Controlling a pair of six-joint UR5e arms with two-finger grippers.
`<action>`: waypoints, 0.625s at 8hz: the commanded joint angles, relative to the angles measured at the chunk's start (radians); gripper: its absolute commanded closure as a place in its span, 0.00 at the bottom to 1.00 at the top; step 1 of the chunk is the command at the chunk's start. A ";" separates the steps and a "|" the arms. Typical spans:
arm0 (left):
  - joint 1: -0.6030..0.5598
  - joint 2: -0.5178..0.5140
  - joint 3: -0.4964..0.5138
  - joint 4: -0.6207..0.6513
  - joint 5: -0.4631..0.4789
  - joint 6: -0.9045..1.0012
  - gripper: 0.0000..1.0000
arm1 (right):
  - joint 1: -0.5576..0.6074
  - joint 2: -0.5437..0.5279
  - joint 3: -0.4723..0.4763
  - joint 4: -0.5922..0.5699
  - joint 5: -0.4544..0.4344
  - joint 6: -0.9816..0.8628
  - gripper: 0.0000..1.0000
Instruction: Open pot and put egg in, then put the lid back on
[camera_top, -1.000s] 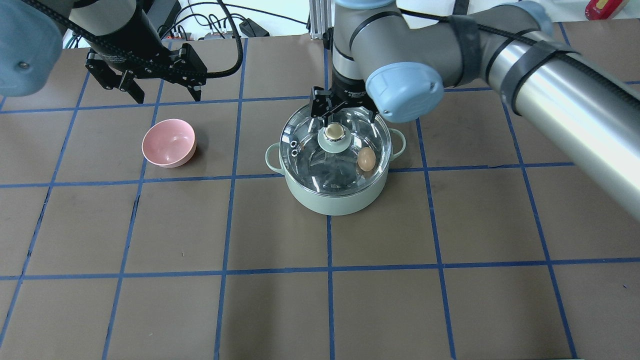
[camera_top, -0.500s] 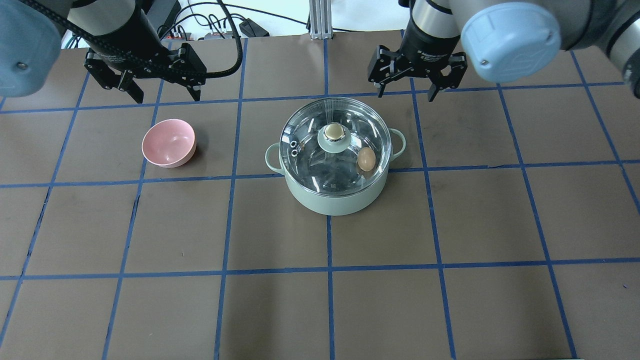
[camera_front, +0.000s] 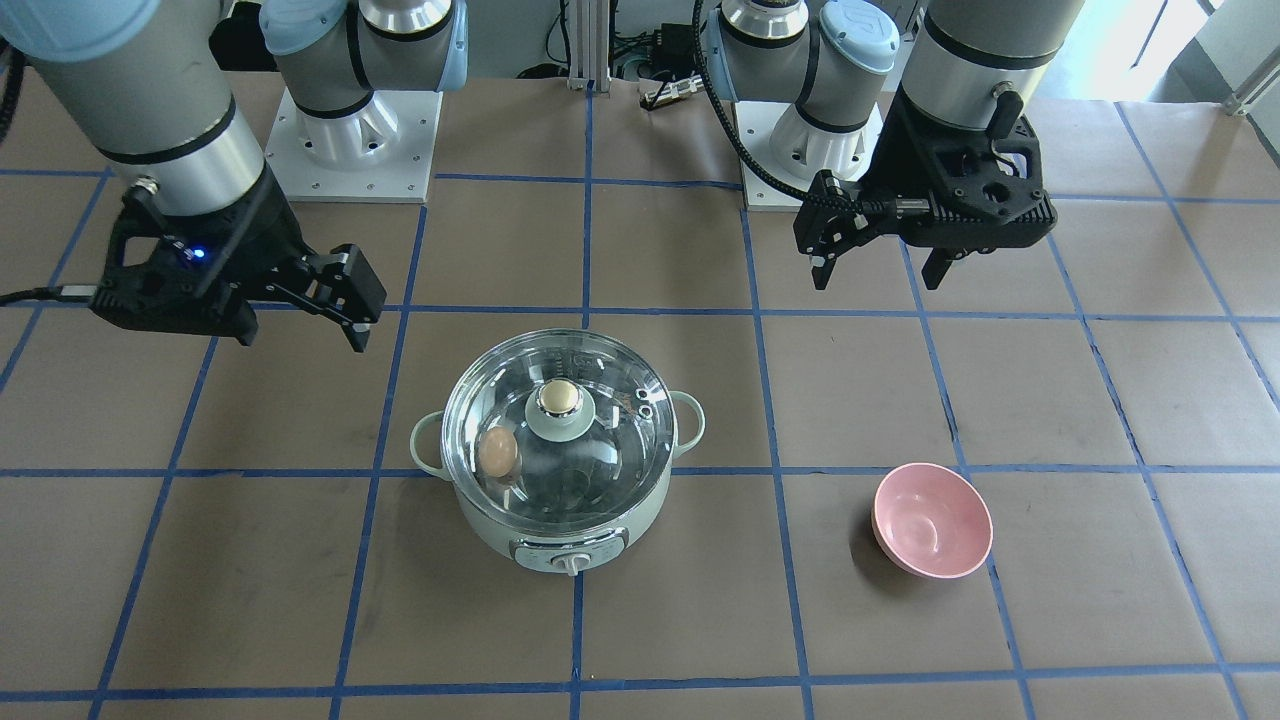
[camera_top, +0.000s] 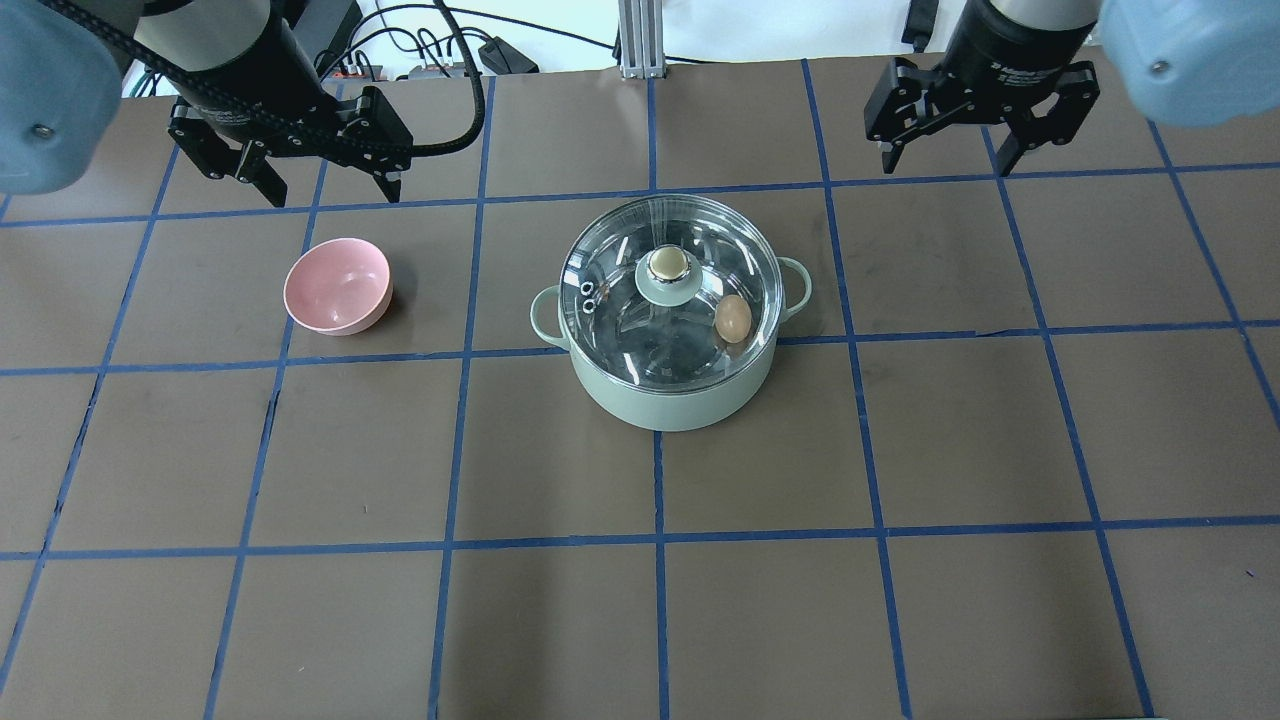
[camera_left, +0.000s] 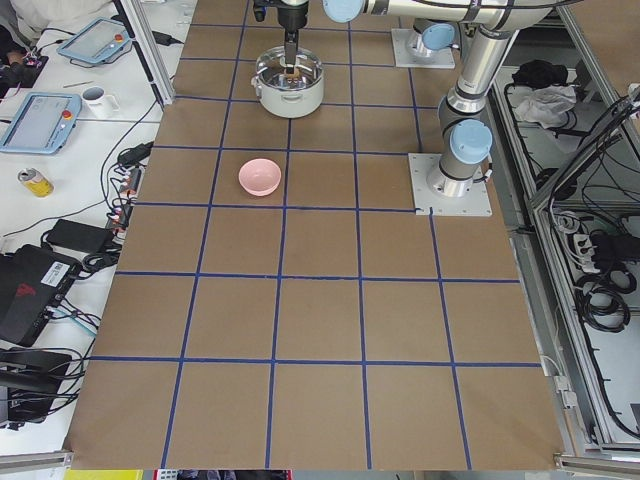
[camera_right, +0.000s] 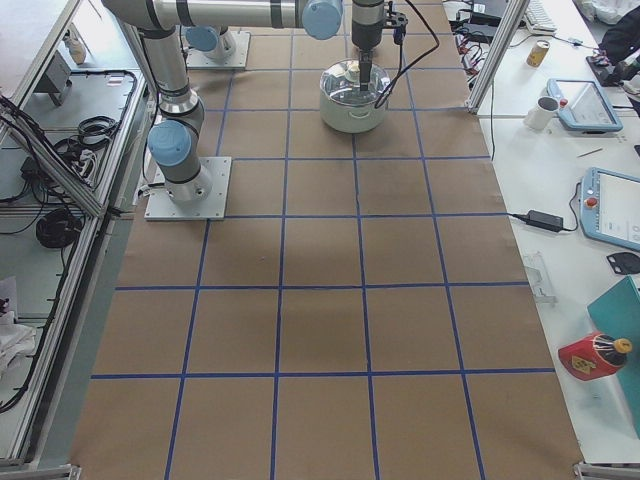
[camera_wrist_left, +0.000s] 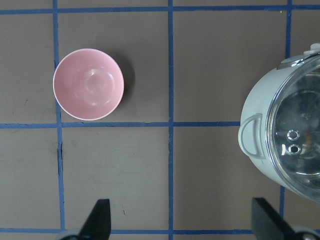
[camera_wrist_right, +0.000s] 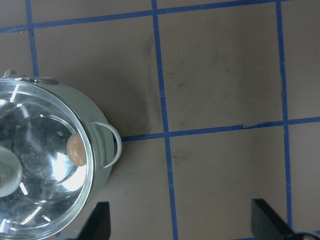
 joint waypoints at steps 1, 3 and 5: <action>0.000 0.000 0.000 0.000 -0.001 0.000 0.00 | -0.080 -0.038 0.000 0.061 -0.009 -0.067 0.00; 0.000 0.000 0.000 0.001 -0.001 0.000 0.00 | -0.094 -0.038 0.000 0.069 -0.006 -0.091 0.00; 0.000 0.000 -0.002 0.000 -0.001 0.000 0.00 | -0.094 -0.038 0.000 0.066 -0.006 -0.119 0.00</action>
